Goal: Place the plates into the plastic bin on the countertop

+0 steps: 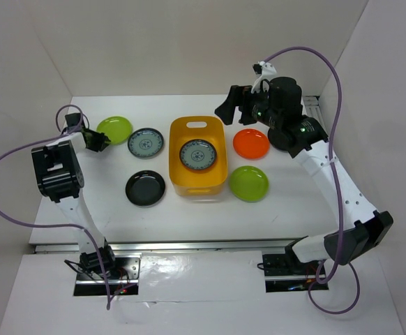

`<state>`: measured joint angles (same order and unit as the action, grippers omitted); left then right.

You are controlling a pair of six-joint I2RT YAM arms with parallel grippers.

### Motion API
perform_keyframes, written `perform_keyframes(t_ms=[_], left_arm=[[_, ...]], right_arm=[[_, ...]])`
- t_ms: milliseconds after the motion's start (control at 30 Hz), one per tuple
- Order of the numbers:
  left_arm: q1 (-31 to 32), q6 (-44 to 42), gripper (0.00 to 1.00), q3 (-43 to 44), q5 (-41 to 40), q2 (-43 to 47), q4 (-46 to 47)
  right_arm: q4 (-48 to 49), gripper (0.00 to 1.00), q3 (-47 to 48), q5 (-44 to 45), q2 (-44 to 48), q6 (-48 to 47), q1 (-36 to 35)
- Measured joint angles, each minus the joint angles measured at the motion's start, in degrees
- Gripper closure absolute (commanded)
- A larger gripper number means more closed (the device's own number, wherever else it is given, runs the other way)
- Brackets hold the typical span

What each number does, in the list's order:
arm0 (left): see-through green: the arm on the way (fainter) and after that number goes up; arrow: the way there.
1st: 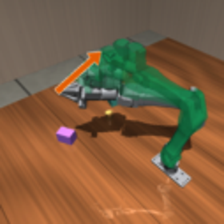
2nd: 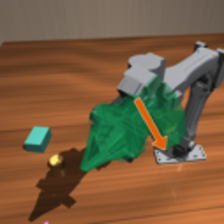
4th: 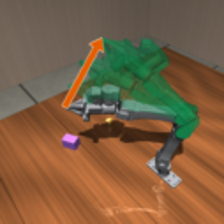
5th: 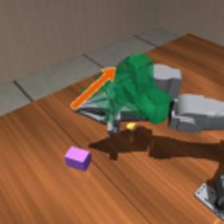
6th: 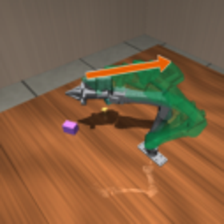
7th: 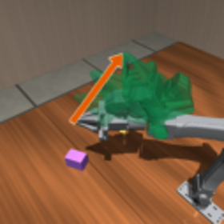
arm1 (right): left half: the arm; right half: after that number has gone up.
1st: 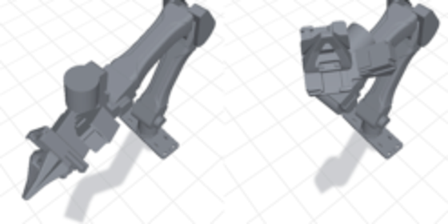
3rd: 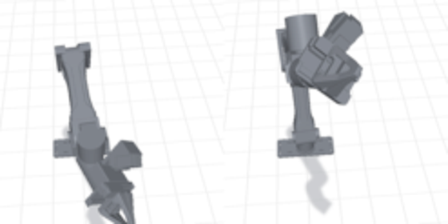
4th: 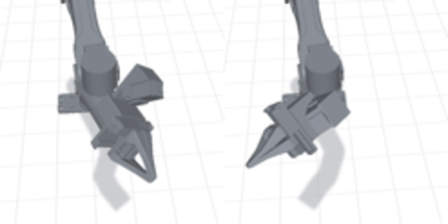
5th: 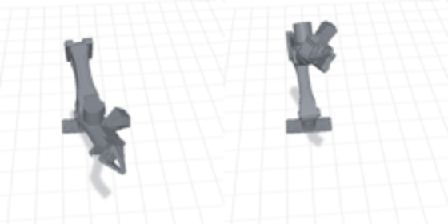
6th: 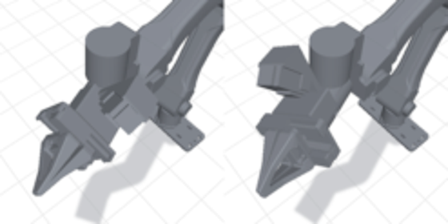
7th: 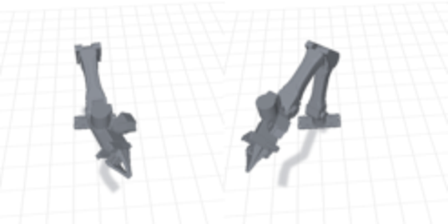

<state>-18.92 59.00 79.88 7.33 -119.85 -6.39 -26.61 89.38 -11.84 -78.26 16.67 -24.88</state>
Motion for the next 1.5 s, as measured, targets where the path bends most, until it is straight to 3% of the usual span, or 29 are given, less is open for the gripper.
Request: perform_keyframes(t_ms=[200, 567, 867, 1000, 1233, 1367, 1500], left_arm=[[0.17, 1.51, 1.0, 0.83, 0.48, -1.07, 0.46], [-0.57, 1.73, 1.0, 2.38, 2.86, -1.07, -0.07], [1.29, -0.61, 1.0, 4.92, 5.84, 13.75, 3.06], [8.11, -5.55, 1.0, 12.13, 6.88, 18.1, -0.63], [30.56, -12.63, 1.0, 11.63, 1.88, 23.17, -13.86], [37.51, -14.29, 1.0, 10.08, -1.92, 21.49, -20.63], [39.98, -15.39, 1.0, 9.97, -5.09, 18.91, -24.48]], right_arm=[[-0.04, 0.0, 0.09, 2.01, 0.0, 0.0, 0.0], [-0.07, 0.0, 1.2, 3.15, 0.0, 0.0, 0.02], [0.33, 0.0, -0.52, 3.45, 1.03, 0.46, 0.02], [0.37, 0.0, -0.92, 4.15, 1.88, 0.5, 0.22], [-1.73, 0.0, 0.85, 9.64, 2.43, 0.61, 0.61], [-4.04, 0.0, 1.81, 14.78, 3.28, 0.63, 1.29], [-5.07, 0.0, 0.15, 16.57, 6.43, 1.4, 2.78]])
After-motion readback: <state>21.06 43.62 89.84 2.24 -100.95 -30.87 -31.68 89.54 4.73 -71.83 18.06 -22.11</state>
